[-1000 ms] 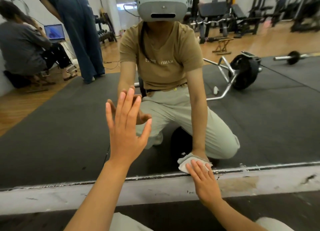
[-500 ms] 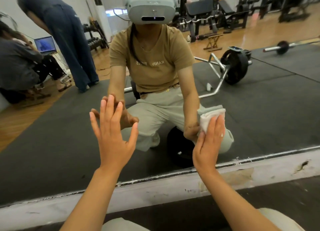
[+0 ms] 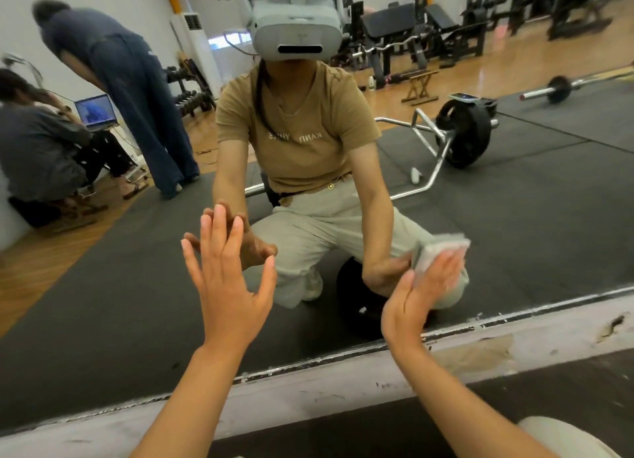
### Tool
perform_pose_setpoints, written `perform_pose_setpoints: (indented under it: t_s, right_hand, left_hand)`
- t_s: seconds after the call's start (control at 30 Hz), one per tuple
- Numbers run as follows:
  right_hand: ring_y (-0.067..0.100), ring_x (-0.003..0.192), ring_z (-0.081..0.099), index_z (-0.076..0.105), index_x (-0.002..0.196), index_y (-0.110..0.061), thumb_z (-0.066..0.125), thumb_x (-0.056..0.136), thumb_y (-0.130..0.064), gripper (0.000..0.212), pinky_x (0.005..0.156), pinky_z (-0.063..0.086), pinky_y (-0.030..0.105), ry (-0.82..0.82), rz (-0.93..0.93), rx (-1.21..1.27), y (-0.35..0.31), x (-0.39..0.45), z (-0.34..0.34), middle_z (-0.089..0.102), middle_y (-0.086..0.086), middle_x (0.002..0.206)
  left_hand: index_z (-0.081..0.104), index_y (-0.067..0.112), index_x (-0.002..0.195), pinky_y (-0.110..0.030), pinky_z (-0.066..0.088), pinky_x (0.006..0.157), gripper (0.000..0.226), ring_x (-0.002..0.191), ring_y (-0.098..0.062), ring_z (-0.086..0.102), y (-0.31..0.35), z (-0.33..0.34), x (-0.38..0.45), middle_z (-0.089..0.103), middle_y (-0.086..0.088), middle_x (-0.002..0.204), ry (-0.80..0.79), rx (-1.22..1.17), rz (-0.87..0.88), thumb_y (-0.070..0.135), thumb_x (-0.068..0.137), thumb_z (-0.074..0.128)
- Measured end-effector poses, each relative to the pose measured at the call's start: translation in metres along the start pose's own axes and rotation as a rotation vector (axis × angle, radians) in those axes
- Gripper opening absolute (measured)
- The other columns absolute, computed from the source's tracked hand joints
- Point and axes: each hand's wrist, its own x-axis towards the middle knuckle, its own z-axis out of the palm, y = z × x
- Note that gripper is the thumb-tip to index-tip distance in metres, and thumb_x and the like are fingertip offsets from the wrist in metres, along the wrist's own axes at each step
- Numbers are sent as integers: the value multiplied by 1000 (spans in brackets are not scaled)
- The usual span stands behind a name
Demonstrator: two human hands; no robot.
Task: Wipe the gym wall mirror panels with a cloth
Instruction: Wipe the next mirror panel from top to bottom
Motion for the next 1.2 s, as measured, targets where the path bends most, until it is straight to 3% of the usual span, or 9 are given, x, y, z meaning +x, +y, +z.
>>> perform_pose_setpoints:
  t_s: [0.1,0.3,0.5,0.6,0.7,0.87,0.93,1.03,1.2]
  right_hand:
    - [23,150,5,21,151,5,26,108,-27,54,122,1,36,107,-114,1,-43,72,4,16,28,158]
    - [15,150,4,21,154,-9,31,107,-15,48,122,3,33,100,-147,-60,-21,90,-14,18,22,160]
    - [8,151,-7,-14,148,-48,22,106,-44,55,125,1,42,-4,413,0,66,-14,-44,-12,-7,164]
    - [11,151,-7,-19,146,-40,21,109,-34,55,124,2,44,-43,633,-20,72,-30,-49,-17,-6,164]
    - [16,151,-9,-20,147,-31,20,109,-20,56,123,-4,45,8,665,6,54,-16,-39,-17,2,164]
    - [32,150,3,12,155,-5,26,106,-24,54,118,-13,25,127,215,2,-10,55,-17,6,22,162]
    - [35,147,11,24,153,-4,24,107,-31,53,119,-9,31,109,-23,-40,-45,91,-8,18,27,159]
    - [32,148,12,35,149,-10,32,103,-21,47,120,-4,44,-86,-437,-119,-82,110,6,21,16,158]
    - [18,151,19,35,152,-22,46,91,5,67,122,12,41,-405,-1146,-300,-51,104,-15,31,0,159]
  left_hand:
    - [33,3,147,-59,1,121,68,153,-30,10,2,1,1,16,-12,163,3,0,-4,25,90,64]
    - [35,1,146,-58,1,121,66,153,-30,8,9,-2,0,15,-11,163,-16,-15,-49,21,90,64]
    - [34,-1,146,-56,0,122,67,153,-28,5,15,-3,0,11,-7,164,-30,-24,-71,23,90,63]
    - [33,-2,147,-54,-1,122,70,153,-28,4,17,-4,-1,9,-8,165,-51,-14,-73,23,90,63]
    - [31,0,149,-54,0,122,71,153,-28,3,16,-7,0,8,-9,165,-76,-2,-73,25,90,61]
    - [30,1,150,-52,-1,123,72,153,-27,2,15,-9,0,7,-7,166,-85,7,-81,30,90,58]
    - [30,1,150,-52,-1,123,72,153,-27,2,17,-8,0,8,-9,166,-84,6,-90,29,90,58]
    - [29,1,150,-50,-2,123,73,153,-27,1,18,-8,1,6,-7,166,-86,20,-89,27,89,60]
    - [28,2,152,-48,-2,124,74,154,-26,1,15,-11,1,5,-5,166,-120,40,-81,27,89,59]
